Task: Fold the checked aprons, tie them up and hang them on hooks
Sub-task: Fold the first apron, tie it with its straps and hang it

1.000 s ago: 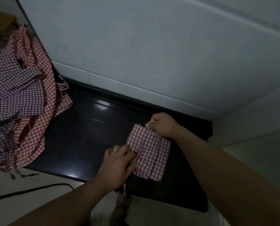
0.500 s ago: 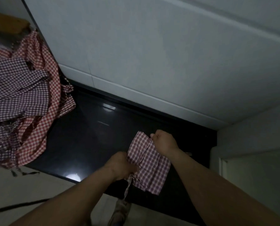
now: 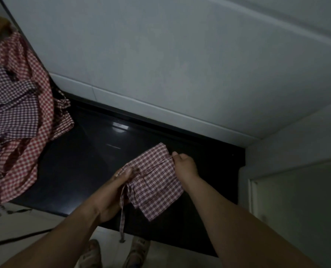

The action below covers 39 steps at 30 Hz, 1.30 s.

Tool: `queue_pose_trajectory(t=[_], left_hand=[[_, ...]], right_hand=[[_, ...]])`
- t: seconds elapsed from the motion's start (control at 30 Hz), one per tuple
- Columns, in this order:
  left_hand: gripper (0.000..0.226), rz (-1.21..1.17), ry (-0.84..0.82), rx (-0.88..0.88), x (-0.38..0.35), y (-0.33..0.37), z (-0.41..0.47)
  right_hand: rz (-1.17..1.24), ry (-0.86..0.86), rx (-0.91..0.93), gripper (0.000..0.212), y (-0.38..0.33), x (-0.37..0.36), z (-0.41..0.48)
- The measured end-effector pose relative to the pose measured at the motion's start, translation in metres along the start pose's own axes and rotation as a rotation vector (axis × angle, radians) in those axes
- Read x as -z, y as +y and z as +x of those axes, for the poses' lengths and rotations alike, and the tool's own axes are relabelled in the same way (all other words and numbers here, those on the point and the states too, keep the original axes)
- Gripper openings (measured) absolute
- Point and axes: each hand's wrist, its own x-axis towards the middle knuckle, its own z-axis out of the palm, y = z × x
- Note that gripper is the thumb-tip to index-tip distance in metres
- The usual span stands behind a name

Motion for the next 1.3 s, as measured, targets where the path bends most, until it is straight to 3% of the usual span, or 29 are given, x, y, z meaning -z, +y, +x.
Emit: queue_pose_trajectory(t=[0.13, 0.27, 0.4, 0.5, 0.57, 0.63, 0.67, 0.7, 0.77, 0.87, 0.93, 1.03, 1.13, 1.2, 1.3], left_hand=[[0.04, 0.185, 0.104, 0.021, -0.003, -0.003, 0.012], [0.037, 0.543, 0.12, -0.175, -0.006, 0.027, 0.019], [0.025, 1.098, -0.03, -0.728, -0.017, 0.071, 0.011], [0.041, 1.668, -0.195, -1.173, -0.001, 0.086, 0.007], [0.054, 2.004, -0.308, -1.105, 0.023, 0.073, 0.006], [0.076, 2.257, -0.43, -0.679, 0.047, 0.053, 0.002], [0.083, 2.314, -0.473, -0.48, 0.053, 0.045, -0.001], [0.084, 2.326, -0.488, -0.378, 0.056, 0.039, -0.003], [0.073, 2.248, -0.442, -0.376, 0.045, 0.039, -0.004], [0.057, 2.032, -0.16, -0.626, 0.016, 0.043, -0.002], [0.057, 1.967, 0.068, -0.734, 0.003, 0.035, 0.003], [0.075, 1.866, 0.328, -0.565, -0.001, 0.018, 0.005], [0.071, 1.751, 0.39, -0.465, 0.015, 0.002, 0.004], [0.06, 1.631, 0.375, -0.488, 0.028, 0.001, 0.004], [0.053, 1.477, 0.48, -0.632, 0.032, 0.008, 0.002]], right_hand=[[0.002, 0.008, -0.006, 0.038, -0.001, -0.003, -0.002], [0.125, -0.154, -0.045, 0.035, -0.009, 0.012, 0.006], [0.273, -0.321, 0.023, 0.023, -0.043, 0.039, 0.012], [0.311, -0.472, 0.051, 0.016, -0.052, 0.059, 0.001], [0.013, -0.462, 0.071, 0.012, -0.036, 0.058, -0.008], [-0.337, -0.387, 0.058, 0.008, -0.007, 0.046, -0.014], [-0.378, -0.34, 0.032, 0.01, 0.004, 0.039, -0.015], [-0.357, -0.28, 0.006, 0.014, 0.012, 0.032, -0.02], [-0.328, -0.161, 0.019, 0.024, 0.017, 0.026, -0.028], [-0.366, -0.13, 0.043, 0.027, 0.014, 0.025, -0.041], [-0.476, -0.177, 0.07, 0.024, 0.014, 0.026, -0.045], [-0.506, -0.086, 0.157, 0.027, 0.011, 0.018, -0.052], [-0.556, -0.034, 0.293, 0.037, 0.008, 0.001, -0.056], [-0.648, -0.136, 0.317, 0.041, 0.013, -0.016, -0.056], [-0.642, -0.08, 0.312, 0.039, 0.02, -0.032, -0.055]])
